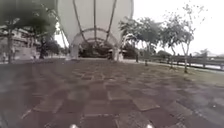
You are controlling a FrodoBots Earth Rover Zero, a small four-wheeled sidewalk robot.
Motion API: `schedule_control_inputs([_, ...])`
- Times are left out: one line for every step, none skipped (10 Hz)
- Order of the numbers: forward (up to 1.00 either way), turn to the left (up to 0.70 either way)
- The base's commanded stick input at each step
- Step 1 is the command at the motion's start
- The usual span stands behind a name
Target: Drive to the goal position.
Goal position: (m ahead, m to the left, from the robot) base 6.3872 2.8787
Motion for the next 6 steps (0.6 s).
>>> schedule_control_inputs([0.98, 0.0])
schedule_control_inputs([0.98, 0.0])
schedule_control_inputs([0.98, 0.0])
schedule_control_inputs([0.98, 0.0])
schedule_control_inputs([0.98, 0.0])
schedule_control_inputs([0.98, 0.0])
